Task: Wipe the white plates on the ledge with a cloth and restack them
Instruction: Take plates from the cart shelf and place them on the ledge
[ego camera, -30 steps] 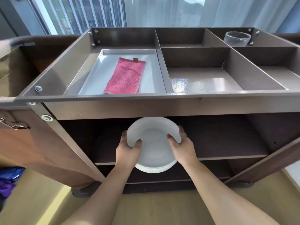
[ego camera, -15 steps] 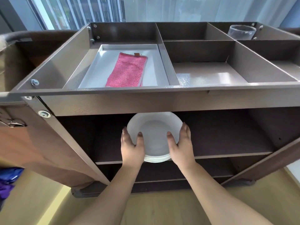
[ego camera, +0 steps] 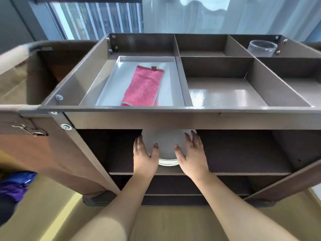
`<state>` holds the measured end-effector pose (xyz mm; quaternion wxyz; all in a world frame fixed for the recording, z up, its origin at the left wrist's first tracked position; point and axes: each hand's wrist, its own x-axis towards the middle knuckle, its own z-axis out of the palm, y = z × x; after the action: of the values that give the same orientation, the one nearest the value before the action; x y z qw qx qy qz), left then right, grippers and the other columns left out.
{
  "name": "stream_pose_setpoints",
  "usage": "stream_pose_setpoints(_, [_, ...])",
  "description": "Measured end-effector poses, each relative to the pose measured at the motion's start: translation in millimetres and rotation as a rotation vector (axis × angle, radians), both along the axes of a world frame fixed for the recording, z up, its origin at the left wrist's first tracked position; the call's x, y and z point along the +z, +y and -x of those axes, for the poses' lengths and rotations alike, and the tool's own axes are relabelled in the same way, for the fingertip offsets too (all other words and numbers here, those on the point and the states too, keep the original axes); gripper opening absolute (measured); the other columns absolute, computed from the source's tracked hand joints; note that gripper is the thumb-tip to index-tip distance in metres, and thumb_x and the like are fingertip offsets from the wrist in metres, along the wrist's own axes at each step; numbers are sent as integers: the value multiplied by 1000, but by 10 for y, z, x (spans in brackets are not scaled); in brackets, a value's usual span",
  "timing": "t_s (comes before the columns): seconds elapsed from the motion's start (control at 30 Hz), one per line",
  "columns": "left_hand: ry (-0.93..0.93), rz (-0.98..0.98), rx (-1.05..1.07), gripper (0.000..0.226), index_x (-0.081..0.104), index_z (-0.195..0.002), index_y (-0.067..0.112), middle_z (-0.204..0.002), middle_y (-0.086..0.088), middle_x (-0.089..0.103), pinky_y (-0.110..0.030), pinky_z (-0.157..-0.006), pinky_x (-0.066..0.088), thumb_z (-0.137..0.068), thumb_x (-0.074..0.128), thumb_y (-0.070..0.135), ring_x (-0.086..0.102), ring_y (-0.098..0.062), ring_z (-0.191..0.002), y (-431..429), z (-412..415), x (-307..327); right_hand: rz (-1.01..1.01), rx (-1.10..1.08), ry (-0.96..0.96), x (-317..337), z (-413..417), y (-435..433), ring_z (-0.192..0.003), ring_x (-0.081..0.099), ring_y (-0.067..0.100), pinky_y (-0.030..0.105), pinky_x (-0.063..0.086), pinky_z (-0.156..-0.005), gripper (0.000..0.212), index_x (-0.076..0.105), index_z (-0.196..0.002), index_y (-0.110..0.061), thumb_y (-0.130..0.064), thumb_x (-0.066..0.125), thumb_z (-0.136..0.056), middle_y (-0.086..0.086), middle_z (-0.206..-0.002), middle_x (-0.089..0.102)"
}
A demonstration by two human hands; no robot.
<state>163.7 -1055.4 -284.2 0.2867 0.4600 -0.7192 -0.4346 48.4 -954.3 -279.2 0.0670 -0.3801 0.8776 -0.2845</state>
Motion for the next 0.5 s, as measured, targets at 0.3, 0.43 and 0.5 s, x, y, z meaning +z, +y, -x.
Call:
stream_pose_setpoints(0.3, [-107,0,205,60,27,-150,16,-153,0,30,-16,-105,20,-97,51,32,30,-15,-139,585,-959,820,-10,353,-62,883,-662,186,-144,27,20,31,24,-116,56,44,-143,-10,-45,40,-100,6,-152,39])
stream_pose_setpoints(0.43, [-149,47,351,57,30,-148,17,-150,7,32,-24,-113,23,-98,50,34,28,-13,-140,807,-1605,1139,23,514,-105,1203,-1156,158,-143,28,14,28,25,-116,52,42,-145,-16,-42,44,-100,-1,-153,37])
stream_pose_setpoints(0.5, [-167,48,422,58,29,-149,18,-155,3,28,-27,-114,23,-98,48,36,26,-12,-141,896,-1968,1256,56,600,-94,1348,-1459,136,-140,34,14,26,28,-111,49,46,-142,-15,-40,47,-99,0,-150,40])
